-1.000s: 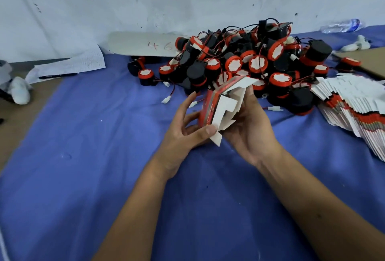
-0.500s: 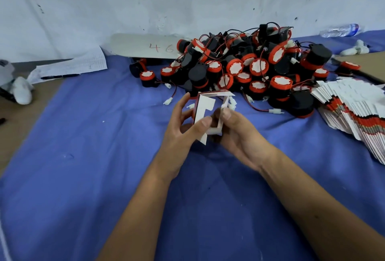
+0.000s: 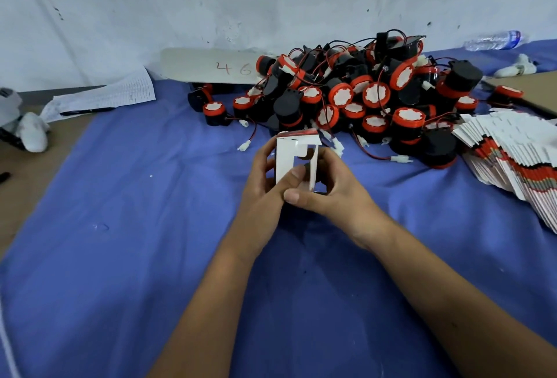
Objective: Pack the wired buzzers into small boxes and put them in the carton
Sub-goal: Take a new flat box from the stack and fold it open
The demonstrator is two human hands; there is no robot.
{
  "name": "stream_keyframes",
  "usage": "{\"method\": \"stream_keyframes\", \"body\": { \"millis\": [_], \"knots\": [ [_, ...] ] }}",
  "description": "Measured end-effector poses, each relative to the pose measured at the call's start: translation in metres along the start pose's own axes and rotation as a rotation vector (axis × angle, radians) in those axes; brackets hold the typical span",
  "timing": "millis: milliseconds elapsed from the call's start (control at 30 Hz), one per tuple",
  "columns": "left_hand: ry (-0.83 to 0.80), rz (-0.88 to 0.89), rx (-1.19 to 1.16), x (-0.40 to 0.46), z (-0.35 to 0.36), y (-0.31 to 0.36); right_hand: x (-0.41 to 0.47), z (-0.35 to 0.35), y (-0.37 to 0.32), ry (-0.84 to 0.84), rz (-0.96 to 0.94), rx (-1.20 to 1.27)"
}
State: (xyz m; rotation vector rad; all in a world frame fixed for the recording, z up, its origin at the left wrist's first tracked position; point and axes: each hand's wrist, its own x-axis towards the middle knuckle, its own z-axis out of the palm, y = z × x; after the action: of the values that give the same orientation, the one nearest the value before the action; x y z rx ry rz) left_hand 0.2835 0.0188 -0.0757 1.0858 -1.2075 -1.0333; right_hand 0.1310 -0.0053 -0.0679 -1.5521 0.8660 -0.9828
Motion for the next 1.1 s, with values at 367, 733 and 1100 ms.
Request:
{"method": "stream_keyframes", "body": {
  "millis": [367, 733, 1100],
  "knots": [
    [0.038, 0.164, 0.207, 0.000, -0.007, -0.006, 0.001, -0.007, -0.003, -0.208, -0.053, 0.190],
    [0.128, 0.338, 0.390, 0.002, -0.015, -0.001, 0.000, -0.008, -0.002, -0.134, -0.084, -0.058],
    [0.305, 0.355, 0.498, 0.002, -0.008, 0.004, 0.002, 0.001, 0.000, 0.101, -0.094, 0.058]
  ]
}}
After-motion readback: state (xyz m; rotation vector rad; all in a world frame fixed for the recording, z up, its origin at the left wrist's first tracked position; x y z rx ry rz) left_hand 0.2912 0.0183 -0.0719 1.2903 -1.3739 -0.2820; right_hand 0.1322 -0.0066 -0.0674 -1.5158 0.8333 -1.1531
